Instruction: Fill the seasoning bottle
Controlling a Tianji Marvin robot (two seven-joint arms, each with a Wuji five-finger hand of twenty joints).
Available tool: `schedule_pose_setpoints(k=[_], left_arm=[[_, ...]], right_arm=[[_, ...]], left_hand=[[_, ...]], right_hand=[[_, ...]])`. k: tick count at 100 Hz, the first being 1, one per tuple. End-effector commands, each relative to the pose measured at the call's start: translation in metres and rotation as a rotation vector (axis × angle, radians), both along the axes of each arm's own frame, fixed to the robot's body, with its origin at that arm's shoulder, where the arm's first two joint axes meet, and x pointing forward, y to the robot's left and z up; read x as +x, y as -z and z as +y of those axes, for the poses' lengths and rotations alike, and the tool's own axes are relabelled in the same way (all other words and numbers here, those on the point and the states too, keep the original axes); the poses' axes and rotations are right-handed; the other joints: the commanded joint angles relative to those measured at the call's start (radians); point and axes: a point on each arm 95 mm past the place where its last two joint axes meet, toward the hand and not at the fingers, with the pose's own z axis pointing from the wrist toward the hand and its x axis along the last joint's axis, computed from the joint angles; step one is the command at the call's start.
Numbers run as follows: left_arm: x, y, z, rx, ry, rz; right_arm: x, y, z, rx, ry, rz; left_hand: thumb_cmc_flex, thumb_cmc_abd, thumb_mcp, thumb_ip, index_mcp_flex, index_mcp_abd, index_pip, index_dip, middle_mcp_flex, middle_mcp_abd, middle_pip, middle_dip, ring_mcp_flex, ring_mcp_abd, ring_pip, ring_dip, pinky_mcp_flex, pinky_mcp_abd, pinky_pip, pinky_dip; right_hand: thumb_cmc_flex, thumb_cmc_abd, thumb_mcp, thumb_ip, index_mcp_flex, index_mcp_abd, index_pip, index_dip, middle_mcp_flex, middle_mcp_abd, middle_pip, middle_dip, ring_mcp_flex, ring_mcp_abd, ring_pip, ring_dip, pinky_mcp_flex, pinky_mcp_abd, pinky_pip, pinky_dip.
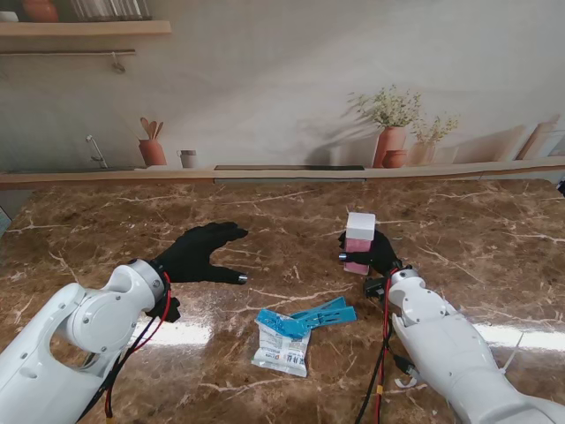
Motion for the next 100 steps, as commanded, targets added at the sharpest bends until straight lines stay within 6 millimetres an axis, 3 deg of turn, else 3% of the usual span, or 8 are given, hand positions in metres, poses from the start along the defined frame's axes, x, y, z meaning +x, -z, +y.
schedule_pose_setpoints(k=[1, 10, 14, 30, 38, 57, 92, 100], left_arm=[[0.000, 0.002, 0.000, 0.002, 0.003, 0.005], [0.000, 0.002, -0.001, 0.005, 0.004, 0.004], [0.000, 0.001, -0.001, 0.005, 0.003, 0.005], [0.001, 0.001, 0.000, 0.011, 0.006, 0.007], [0.000, 0.001, 0.000, 0.011, 0.005, 0.008], [0.000, 0.002, -0.001, 0.007, 0.006, 0.013], [0.000, 0.004, -0.001, -0.005, 0.009, 0.013], [-0.002, 0.005, -0.001, -0.005, 0.010, 0.016]], right_arm=[[-0.002, 0.004, 0.002, 0.011, -0.009, 0.013], [-0.002, 0.006, 0.002, 0.006, -0.013, 0.017], [-0.003, 0.007, 0.001, 0.004, -0.016, 0.020], [-0.004, 0.011, 0.001, 0.009, -0.019, 0.036], [-0.005, 0.013, 0.001, 0.009, -0.020, 0.042], [-0.008, 0.015, 0.000, 0.009, -0.021, 0.047], [-0.014, 0.017, -0.007, -0.040, -0.002, 0.049], [-0.016, 0.018, -0.008, -0.043, 0.000, 0.057]], left_hand=[[0.006, 0.032, -0.043, 0.033, -0.035, -0.036, -0.020, 0.013, -0.048, -0.015, -0.025, 0.001, -0.040, -0.045, -0.022, -0.004, -0.011, 0.001, -0.042, -0.010], [0.008, 0.033, -0.045, 0.033, -0.036, -0.035, -0.021, 0.013, -0.048, -0.016, -0.029, 0.002, -0.040, -0.044, -0.022, -0.003, -0.011, 0.001, -0.042, -0.012], [0.009, 0.034, -0.046, 0.033, -0.036, -0.036, -0.021, 0.013, -0.048, -0.017, -0.030, 0.003, -0.040, -0.045, -0.022, -0.002, -0.011, 0.001, -0.042, -0.012], [0.011, 0.034, -0.051, 0.033, -0.037, -0.037, -0.021, 0.014, -0.048, -0.017, -0.031, 0.006, -0.040, -0.044, -0.021, -0.001, -0.011, 0.002, -0.043, -0.015], [0.014, 0.037, -0.052, 0.034, -0.035, -0.036, -0.021, 0.014, -0.047, -0.017, -0.030, 0.008, -0.039, -0.044, -0.021, -0.001, -0.011, 0.002, -0.043, -0.016], [0.017, 0.039, -0.056, 0.034, -0.033, -0.033, -0.020, 0.015, -0.046, -0.017, -0.030, 0.010, -0.039, -0.043, -0.020, 0.001, -0.011, 0.002, -0.043, -0.017], [0.019, 0.041, -0.063, 0.035, -0.028, -0.029, -0.018, 0.016, -0.046, -0.019, -0.029, 0.013, -0.039, -0.043, -0.020, 0.004, -0.013, 0.005, -0.044, -0.021], [0.021, 0.045, -0.068, 0.036, -0.033, -0.029, -0.020, 0.016, -0.049, -0.020, -0.034, 0.013, -0.045, -0.040, -0.027, 0.004, 0.000, 0.005, -0.091, -0.088]], right_hand=[[0.136, 0.150, 0.242, -0.035, 0.167, -0.322, 0.117, -0.005, 0.000, -0.140, 0.024, -0.009, -0.052, -0.043, -0.016, -0.017, -0.045, 0.038, -0.089, 0.007], [0.114, 0.141, 0.254, -0.016, 0.127, -0.286, 0.002, 0.044, -0.070, -0.130, 0.034, -0.067, -0.104, -0.046, -0.014, -0.035, -0.058, 0.024, -0.112, 0.024], [0.097, 0.140, 0.261, 0.000, 0.107, -0.265, -0.048, 0.075, -0.102, -0.123, 0.029, -0.131, -0.127, -0.046, -0.017, -0.041, -0.067, 0.018, -0.122, 0.029], [0.054, 0.147, 0.262, 0.053, 0.061, -0.210, -0.112, 0.111, -0.164, -0.107, 0.032, -0.163, -0.170, -0.040, -0.021, -0.047, -0.084, 0.006, -0.132, 0.032], [0.031, 0.148, 0.256, 0.093, 0.034, -0.179, -0.188, 0.198, -0.190, -0.104, 0.037, -0.180, -0.186, -0.037, -0.023, -0.058, -0.088, 0.002, -0.139, 0.043], [-0.003, 0.137, 0.255, 0.084, -0.116, -0.087, -0.336, 0.138, -0.282, -0.093, 0.019, -0.192, -0.240, -0.034, -0.049, -0.074, -0.104, -0.010, -0.148, 0.047], [-0.023, 0.142, 0.253, 0.084, -0.255, -0.013, -0.436, 0.070, -0.425, -0.075, -0.025, -0.242, -0.298, -0.027, -0.075, -0.096, -0.116, -0.019, -0.153, 0.056], [-0.022, 0.147, 0.248, 0.085, -0.274, 0.002, -0.452, 0.051, -0.446, -0.070, -0.033, -0.265, -0.303, -0.022, -0.095, -0.114, -0.119, -0.023, -0.155, 0.058]])
